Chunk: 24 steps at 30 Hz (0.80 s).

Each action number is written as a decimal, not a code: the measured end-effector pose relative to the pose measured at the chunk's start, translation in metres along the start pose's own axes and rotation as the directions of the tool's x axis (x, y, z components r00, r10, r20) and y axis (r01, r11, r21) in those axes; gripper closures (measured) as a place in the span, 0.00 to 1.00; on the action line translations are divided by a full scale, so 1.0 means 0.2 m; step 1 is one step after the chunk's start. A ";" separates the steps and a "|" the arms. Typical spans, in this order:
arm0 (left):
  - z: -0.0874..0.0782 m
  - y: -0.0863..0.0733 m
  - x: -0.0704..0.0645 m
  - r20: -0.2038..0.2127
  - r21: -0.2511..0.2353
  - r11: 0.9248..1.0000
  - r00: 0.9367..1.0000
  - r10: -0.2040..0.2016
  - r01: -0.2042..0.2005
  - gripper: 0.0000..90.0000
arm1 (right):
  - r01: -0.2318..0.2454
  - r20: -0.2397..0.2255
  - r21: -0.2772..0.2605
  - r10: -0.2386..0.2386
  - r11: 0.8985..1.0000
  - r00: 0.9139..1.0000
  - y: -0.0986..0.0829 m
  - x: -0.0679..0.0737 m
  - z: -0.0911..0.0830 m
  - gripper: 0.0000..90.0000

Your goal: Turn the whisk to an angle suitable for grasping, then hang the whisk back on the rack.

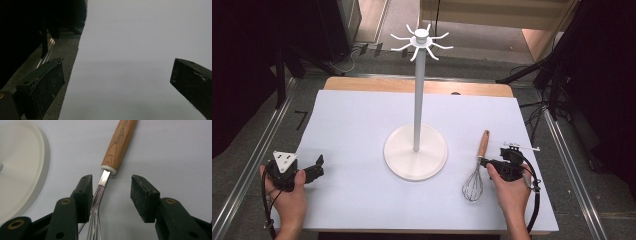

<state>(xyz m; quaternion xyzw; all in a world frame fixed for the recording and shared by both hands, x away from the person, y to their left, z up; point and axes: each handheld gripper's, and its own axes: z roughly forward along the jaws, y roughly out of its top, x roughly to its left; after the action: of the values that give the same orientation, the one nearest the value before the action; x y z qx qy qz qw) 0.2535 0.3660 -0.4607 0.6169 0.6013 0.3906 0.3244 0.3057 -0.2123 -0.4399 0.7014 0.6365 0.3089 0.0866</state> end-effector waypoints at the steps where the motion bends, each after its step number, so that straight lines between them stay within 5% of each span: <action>1: 0.00 0.00 0.00 0.001 -0.002 1.000 1.000 0.001 -0.001 0.00 | -0.004 0.001 0.008 0.004 1.000 1.000 0.00 0.00 0.00 0.61; 14: 0.00 0.00 0.00 0.001 -0.001 1.000 1.000 0.004 -0.004 0.00 | -0.009 0.052 0.106 0.004 0.994 0.999 0.01 0.08 0.08 0.68; 24: 0.00 0.00 0.00 0.005 0.005 1.000 1.000 0.004 -0.004 0.00 | -0.024 0.097 0.204 0.004 0.979 0.995 0.03 0.12 0.15 0.78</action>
<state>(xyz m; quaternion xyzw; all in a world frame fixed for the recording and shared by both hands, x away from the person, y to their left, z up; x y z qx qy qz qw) 0.2539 0.3655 -0.4608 0.6198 0.6003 0.3884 0.3235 0.3271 -0.1833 -0.4519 0.7252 0.6549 0.2083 0.0423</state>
